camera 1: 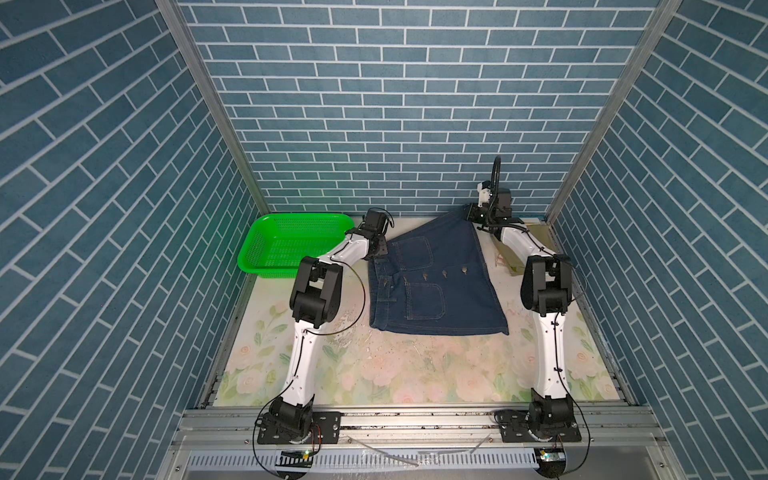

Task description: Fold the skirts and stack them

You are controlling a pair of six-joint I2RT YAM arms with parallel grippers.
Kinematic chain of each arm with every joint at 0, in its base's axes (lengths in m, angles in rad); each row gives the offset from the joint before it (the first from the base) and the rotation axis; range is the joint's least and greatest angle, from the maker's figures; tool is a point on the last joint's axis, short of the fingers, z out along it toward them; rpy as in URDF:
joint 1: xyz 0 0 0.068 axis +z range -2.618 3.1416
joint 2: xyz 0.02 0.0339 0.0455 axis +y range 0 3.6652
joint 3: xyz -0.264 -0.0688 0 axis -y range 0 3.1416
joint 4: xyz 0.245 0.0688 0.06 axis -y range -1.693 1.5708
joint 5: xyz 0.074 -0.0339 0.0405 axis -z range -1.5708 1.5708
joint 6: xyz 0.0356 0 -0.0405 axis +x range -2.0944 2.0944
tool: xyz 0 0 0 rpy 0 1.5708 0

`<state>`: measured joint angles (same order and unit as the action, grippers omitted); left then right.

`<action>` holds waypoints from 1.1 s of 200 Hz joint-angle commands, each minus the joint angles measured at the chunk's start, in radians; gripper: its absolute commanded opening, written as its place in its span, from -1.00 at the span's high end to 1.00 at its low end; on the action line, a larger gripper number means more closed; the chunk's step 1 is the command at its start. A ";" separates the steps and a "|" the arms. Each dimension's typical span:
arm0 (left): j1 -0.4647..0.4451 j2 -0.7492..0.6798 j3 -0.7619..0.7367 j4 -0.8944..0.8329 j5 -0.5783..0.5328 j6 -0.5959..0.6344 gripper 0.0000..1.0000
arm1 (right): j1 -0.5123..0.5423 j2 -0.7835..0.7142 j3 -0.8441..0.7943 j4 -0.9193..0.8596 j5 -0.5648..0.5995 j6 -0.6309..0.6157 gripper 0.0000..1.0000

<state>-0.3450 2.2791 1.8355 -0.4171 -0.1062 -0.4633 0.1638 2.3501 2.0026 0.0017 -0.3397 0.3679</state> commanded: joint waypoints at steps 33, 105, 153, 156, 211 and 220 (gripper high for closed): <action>-0.022 -0.237 -0.298 0.301 0.037 0.051 1.00 | 0.028 -0.354 -0.422 0.141 0.096 -0.084 1.00; -0.129 -0.572 -0.898 0.742 -0.056 0.028 0.81 | 0.135 -0.888 -1.154 0.277 0.311 -0.088 1.00; -0.261 -0.723 -1.194 0.958 -0.208 0.010 -0.36 | 0.155 -1.196 -1.455 0.147 0.487 0.026 -0.15; -0.266 -0.729 -1.202 0.961 -0.215 0.005 -0.40 | 0.155 -1.202 -1.452 0.125 0.494 0.030 -0.17; -0.275 -0.801 -1.187 0.736 -0.259 -0.118 -0.53 | 0.099 -1.121 -1.305 -0.086 0.386 0.135 -0.18; -0.275 -0.811 -1.174 0.691 -0.253 -0.137 -0.55 | 0.093 -1.075 -1.271 -0.112 0.346 0.142 -0.19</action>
<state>-0.6178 1.5002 0.6231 0.4061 -0.3233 -0.5259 0.2760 1.1931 0.6277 -0.0055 0.0887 0.4416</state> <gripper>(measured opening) 0.767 0.593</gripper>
